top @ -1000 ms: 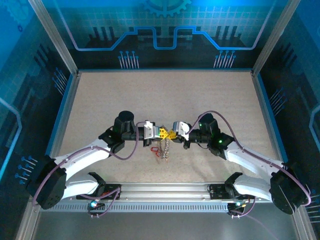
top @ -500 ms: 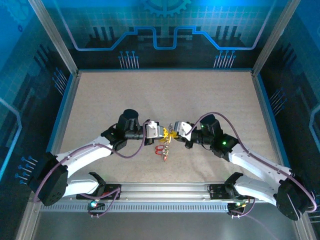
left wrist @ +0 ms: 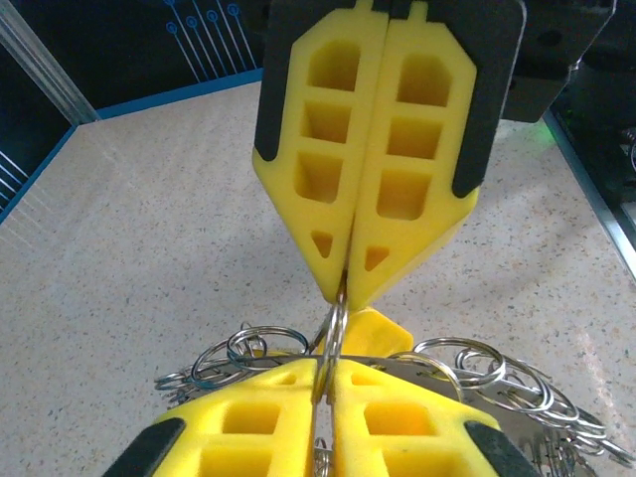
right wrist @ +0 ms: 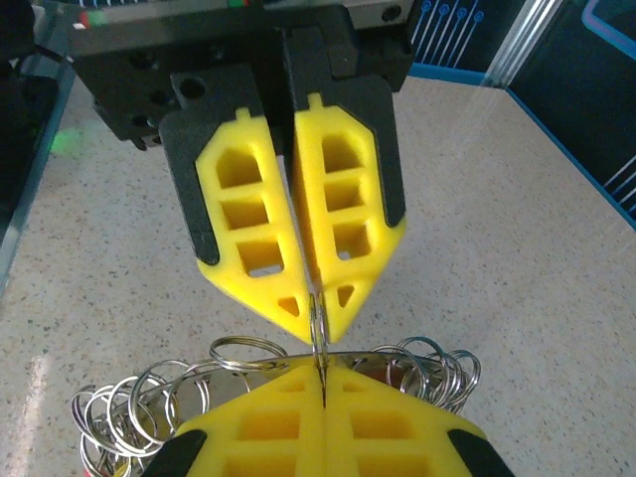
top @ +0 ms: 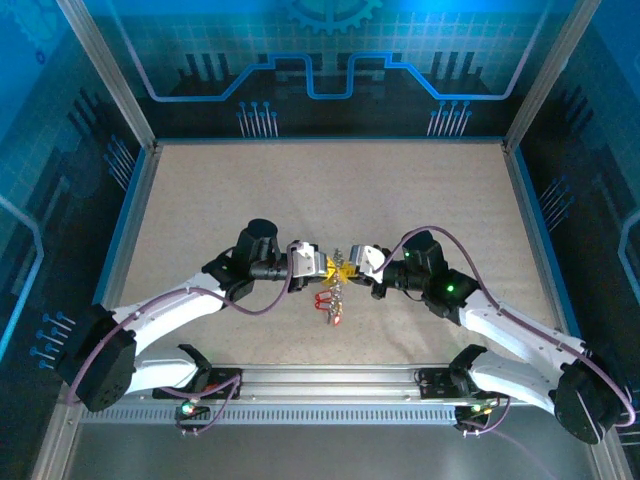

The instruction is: Put the keys on the keyring

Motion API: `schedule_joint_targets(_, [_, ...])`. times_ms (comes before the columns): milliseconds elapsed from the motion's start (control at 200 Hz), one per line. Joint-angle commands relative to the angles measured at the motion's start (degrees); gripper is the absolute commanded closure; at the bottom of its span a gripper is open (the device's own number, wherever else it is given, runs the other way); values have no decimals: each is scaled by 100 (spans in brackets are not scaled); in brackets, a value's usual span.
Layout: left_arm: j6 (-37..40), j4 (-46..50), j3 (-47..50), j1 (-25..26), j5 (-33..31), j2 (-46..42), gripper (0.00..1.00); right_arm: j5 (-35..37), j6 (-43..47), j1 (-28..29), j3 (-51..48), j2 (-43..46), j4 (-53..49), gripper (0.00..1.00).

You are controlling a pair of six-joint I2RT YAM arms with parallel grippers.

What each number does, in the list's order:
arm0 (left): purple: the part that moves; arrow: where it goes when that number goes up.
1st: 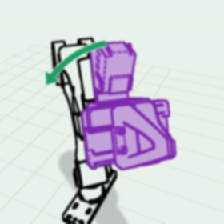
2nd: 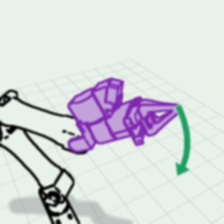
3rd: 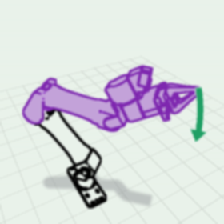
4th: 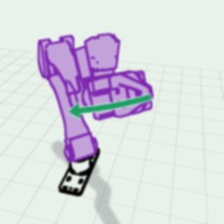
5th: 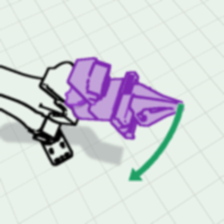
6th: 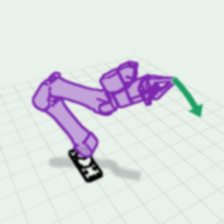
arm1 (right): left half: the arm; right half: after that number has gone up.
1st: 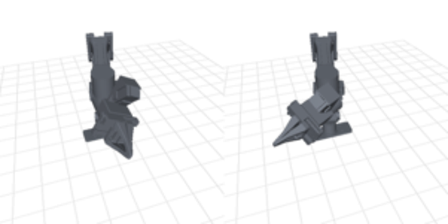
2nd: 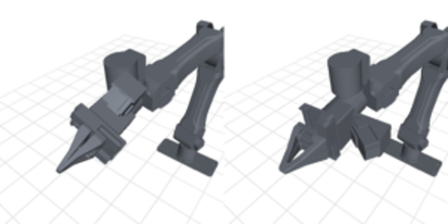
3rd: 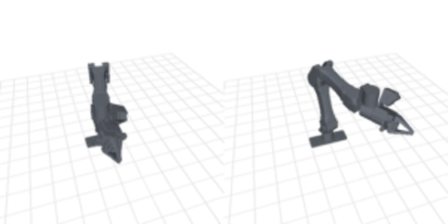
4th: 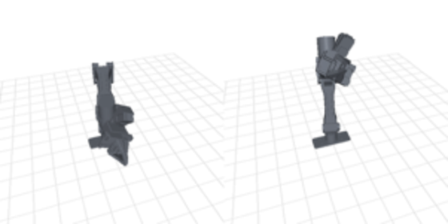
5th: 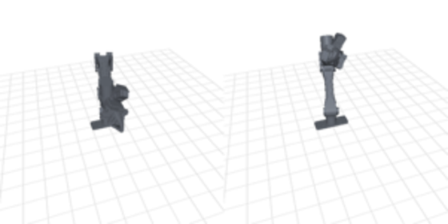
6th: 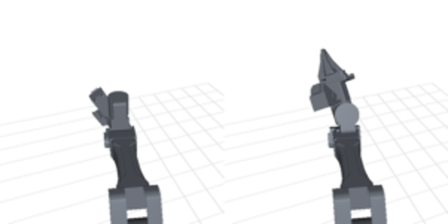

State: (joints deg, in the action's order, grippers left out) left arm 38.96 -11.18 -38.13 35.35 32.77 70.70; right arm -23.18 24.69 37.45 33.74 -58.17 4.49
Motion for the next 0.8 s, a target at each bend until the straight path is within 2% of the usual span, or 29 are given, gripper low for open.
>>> schedule_joint_targets(0, [-68,19,-81,-30,133,44,85,-268,27,42,94,-99,301,100])
schedule_joint_targets(240, [-76,169,-160,-34,126,-10,86,-234,18,87,189,-247,333,100])
schedule_joint_targets(365, [-21,231,-172,-30,128,-1,100,-178,-127,98,99,-177,512,100])
schedule_joint_targets(510, [281,608,-263,-35,50,-94,100,-96,-122,96,46,-146,448,100])
schedule_joint_targets(795, [228,229,-51,-56,18,-337,100,58,-170,5,-60,-106,216,100])
